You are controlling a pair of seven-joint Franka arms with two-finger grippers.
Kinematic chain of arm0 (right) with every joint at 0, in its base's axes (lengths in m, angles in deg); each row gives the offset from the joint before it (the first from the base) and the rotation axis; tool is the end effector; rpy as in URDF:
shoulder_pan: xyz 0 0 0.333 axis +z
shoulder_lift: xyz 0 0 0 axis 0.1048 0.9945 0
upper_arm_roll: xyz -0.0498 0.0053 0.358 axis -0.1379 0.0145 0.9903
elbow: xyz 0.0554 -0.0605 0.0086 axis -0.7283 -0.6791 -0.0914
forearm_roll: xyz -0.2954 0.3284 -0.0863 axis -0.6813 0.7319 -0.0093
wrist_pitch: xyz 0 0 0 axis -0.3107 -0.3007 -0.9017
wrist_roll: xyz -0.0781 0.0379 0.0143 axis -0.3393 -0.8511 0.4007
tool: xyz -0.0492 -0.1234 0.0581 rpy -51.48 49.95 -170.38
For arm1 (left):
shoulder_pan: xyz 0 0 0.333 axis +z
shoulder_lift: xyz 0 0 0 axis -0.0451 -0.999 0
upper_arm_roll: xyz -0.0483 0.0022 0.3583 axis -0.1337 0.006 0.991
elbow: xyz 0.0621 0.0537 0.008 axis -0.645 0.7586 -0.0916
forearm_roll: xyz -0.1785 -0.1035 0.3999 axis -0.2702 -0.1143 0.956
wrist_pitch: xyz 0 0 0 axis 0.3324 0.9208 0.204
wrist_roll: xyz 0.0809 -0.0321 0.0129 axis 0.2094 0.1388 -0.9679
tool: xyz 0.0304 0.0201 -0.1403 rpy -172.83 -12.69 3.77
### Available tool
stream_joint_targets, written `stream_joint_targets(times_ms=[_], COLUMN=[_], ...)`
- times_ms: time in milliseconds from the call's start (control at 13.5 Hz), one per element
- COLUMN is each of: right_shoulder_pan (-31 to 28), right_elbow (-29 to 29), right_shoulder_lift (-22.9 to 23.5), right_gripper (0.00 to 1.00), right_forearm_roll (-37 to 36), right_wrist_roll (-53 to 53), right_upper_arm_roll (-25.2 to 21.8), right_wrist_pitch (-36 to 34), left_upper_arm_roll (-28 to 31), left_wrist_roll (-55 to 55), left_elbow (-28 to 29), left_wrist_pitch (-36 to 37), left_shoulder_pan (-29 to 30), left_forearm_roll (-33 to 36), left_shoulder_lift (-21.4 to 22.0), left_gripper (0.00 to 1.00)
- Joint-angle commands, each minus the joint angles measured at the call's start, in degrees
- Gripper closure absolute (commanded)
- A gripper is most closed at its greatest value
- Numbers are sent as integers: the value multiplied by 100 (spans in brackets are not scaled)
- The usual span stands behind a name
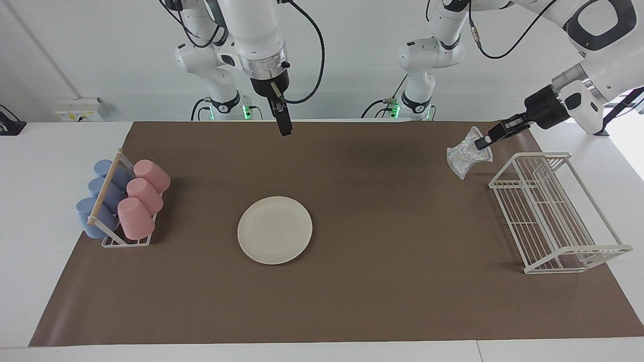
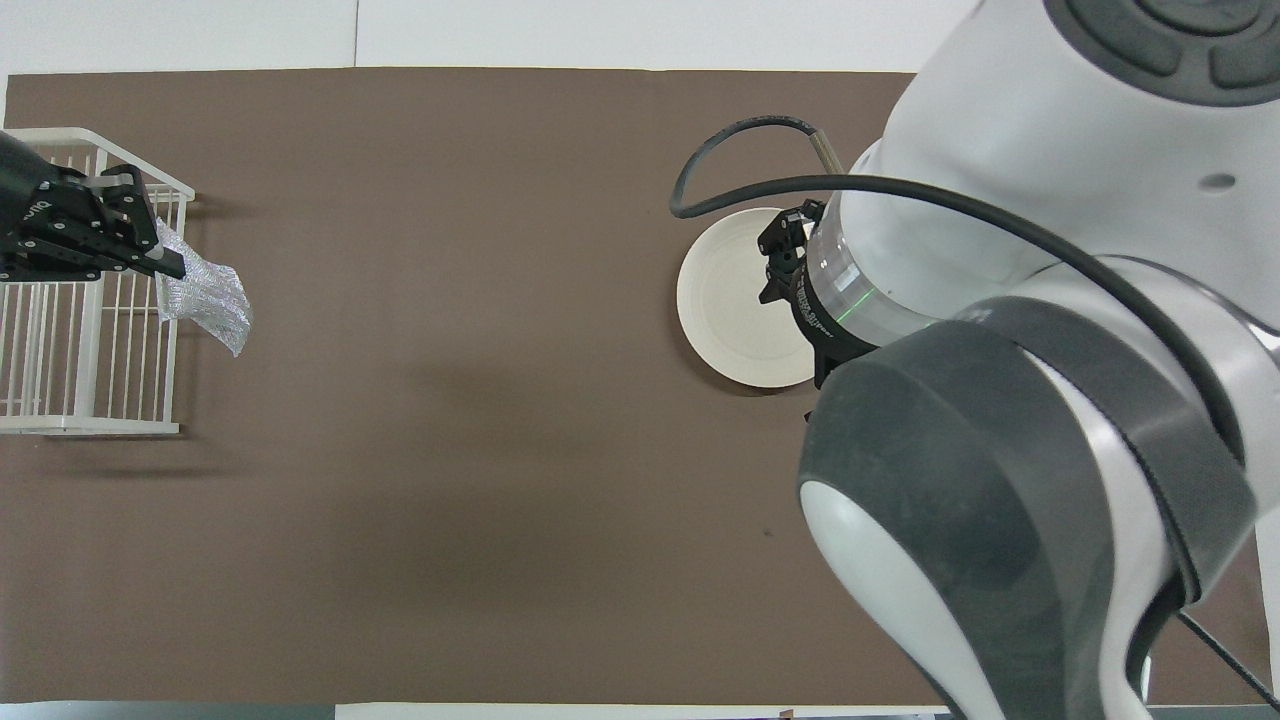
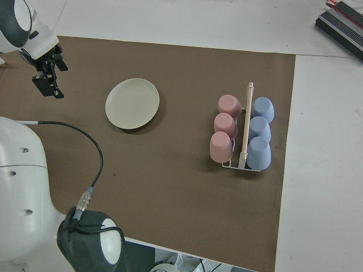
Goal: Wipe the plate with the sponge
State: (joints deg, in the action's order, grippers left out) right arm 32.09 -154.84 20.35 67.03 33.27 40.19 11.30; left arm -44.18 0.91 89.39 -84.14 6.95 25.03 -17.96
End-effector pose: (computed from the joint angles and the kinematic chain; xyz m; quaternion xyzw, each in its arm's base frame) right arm 0.5900 0.3013 0.6563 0.7973 -0.5987 -0.0772 0.0059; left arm 0.6556 -0.0556 0.6398 0.9239 0.1981 -0.1289 0.3008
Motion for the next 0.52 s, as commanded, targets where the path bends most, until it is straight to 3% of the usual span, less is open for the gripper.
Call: stream_joint_targets(times_ms=[0, 222, 444], right_shoulder_pan=[-32, -32, -23], right_elbow=[-568, -703, -782], right_shoulder_lift=[-331, -377, -412], right_gripper=[0, 0, 0], right_forearm_roll=[63, 81, 81], right_wrist_roll=[75, 101, 101], right_upper_arm_roll=[20, 11, 11], right_wrist_pitch=[309, 540, 584], left_upper_arm_roll=[-44, -53, -70], left_wrist_roll=[257, 1416, 2200], left_elbow=[1752, 3229, 4005], left_wrist_pitch=[-702, -1072, -1406], left_shoulder_pan=[56, -32, -417], left_forearm_roll=[-1116, -1979, -2744], left_shoulder_lift=[937, 1693, 2064], left_gripper=[100, 100, 100])
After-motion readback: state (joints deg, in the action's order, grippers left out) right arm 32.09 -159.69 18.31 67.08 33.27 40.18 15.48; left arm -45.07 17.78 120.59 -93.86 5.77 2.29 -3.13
